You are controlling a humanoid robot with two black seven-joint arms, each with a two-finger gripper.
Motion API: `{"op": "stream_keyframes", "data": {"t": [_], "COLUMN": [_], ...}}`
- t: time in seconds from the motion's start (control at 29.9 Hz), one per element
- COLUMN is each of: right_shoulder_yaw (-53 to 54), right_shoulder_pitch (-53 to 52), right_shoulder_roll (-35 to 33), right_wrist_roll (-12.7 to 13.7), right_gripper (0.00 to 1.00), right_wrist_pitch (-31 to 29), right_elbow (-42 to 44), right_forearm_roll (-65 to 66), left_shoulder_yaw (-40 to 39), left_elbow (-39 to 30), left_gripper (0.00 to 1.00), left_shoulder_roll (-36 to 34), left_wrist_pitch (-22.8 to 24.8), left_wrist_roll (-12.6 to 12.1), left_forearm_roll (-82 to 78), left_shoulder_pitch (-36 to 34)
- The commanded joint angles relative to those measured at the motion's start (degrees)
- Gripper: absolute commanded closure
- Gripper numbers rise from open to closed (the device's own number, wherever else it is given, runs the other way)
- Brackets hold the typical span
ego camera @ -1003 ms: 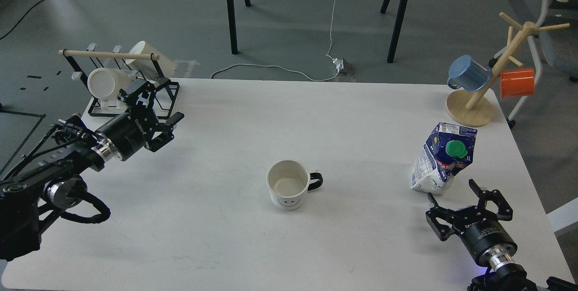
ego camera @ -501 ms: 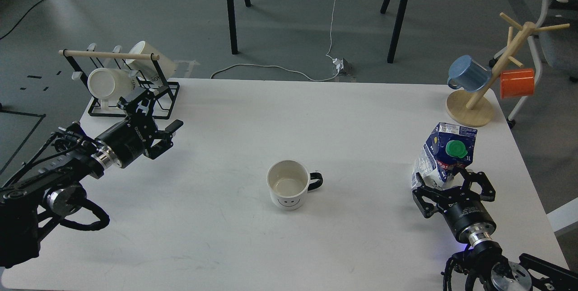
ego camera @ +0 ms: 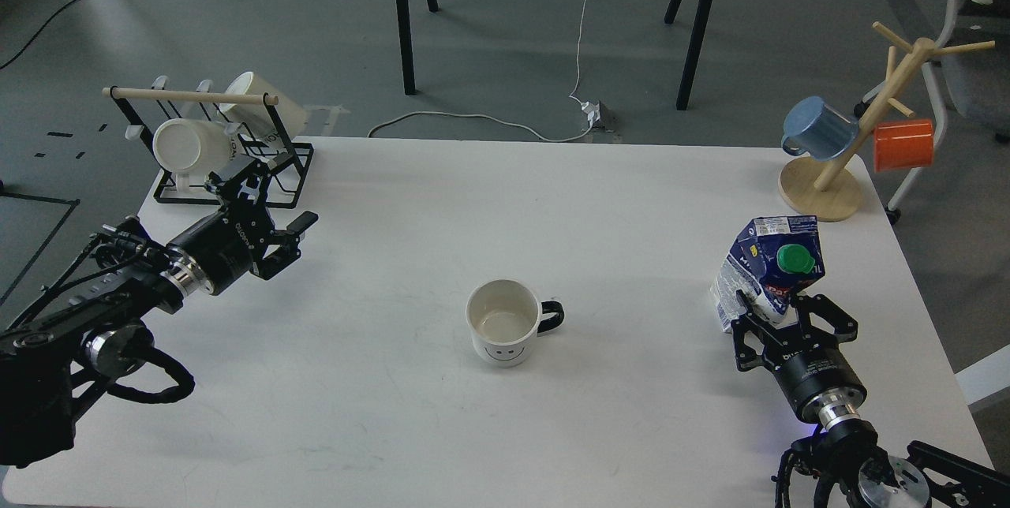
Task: Place cup and milk with both arms
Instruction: 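Close the right gripper around the milk carton, then slide the milk carton with the right gripper toward the white mug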
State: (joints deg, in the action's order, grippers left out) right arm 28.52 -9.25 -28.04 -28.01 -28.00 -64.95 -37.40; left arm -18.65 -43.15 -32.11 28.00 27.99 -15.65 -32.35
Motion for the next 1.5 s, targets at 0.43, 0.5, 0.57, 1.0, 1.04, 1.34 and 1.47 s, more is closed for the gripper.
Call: {"op": "stream_keyframes", "data": {"t": [0.43,0.5,0.57,1.0,1.04,1.34,1.47], "right_shoulder_yaw": [-0.8,-0.9,-0.9,-2.3,-2.3,-2.4,-2.5], "right_shoulder_pitch": [-1.1,-1.1,-1.0,-0.3,-0.2,0.4,0.4], "right_shoulder_roll": [8.3,9.7,11.1,12.9,12.9,13.1,13.4], "right_wrist_roll": [0.0,0.0,0.0,0.0,0.0,0.0,0.0], "right_gripper": [0.81,0.81,0.81,0.79,0.79,0.77,0.73], "right_wrist_pitch": [0.0,0.0,0.0,0.0,0.0,0.0,0.0], "right_elbow": [-4.2,-4.3,-4.2,-3.6,-3.6,-3.5,-3.5], "right_forearm_roll": [8.5,10.4,11.8,12.6,12.7,14.1,14.2], "left_shoulder_yaw": [0.3,0.3,0.4,0.4,0.5,0.5,0.5], "left_elbow": [1.2,1.6,1.7,1.7,1.7,1.7,1.7], "left_gripper": [0.01,0.01,0.01,0.01,0.01,0.01,0.01], "left_shoulder_roll": [0.9,0.9,0.9,0.9,0.9,0.9,0.9], "left_wrist_pitch": [0.0,0.0,0.0,0.0,0.0,0.0,0.0], "left_wrist_roll": [0.0,0.0,0.0,0.0,0.0,0.0,0.0], "left_forearm_roll": [0.0,0.0,0.0,0.0,0.0,0.0,0.0], "left_shoulder_pitch": [0.1,0.1,0.1,0.1,0.1,0.1,0.1]}}
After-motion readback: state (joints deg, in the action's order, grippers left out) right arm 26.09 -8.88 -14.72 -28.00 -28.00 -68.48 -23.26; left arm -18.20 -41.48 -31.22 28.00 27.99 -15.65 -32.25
